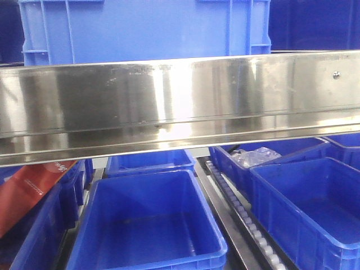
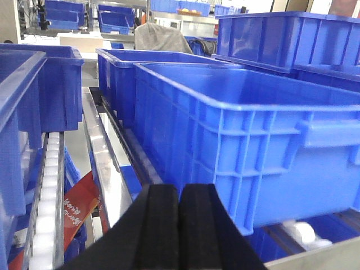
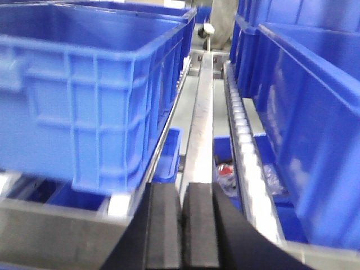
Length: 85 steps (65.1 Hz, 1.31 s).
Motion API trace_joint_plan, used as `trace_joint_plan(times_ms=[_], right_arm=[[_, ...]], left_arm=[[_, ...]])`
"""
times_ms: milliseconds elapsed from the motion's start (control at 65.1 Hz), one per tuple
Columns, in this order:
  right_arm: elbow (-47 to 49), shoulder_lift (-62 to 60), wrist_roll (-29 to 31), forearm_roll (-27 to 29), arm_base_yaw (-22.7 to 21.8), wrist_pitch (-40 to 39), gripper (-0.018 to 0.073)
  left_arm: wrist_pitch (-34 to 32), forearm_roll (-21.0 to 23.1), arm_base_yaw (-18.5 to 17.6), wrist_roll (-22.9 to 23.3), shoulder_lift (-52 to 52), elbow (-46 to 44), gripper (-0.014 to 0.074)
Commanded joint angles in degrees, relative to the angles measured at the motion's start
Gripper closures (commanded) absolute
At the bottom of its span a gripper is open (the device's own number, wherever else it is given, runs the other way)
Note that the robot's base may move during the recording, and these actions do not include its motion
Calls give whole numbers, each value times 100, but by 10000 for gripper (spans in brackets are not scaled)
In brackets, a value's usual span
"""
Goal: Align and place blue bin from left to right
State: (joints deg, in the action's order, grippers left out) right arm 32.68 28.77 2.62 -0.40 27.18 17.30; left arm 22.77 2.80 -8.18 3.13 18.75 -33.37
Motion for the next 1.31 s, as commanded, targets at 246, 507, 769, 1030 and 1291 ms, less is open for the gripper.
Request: trace_joint_plan(times_ms=[246, 507, 769, 1030, 1291], right_arm=[[-953, -2380, 56, -105, -4, 243, 721], [-953, -2554, 56, -105, -4, 242, 721], [-953, -2554, 56, -105, -4, 242, 721], [-953, -2554, 56, -105, -4, 242, 721], [-953, -2554, 56, -105, -4, 242, 721]], left_arm=[[-127, 7, -21, -11, -272, 224, 708], [-127, 7, -21, -11, -272, 224, 708], [-127, 7, -21, -11, -272, 224, 708], [-137, 7, -21, -11, -272, 224, 708], [-1096, -280, 447, -11, -914, 1207, 708]])
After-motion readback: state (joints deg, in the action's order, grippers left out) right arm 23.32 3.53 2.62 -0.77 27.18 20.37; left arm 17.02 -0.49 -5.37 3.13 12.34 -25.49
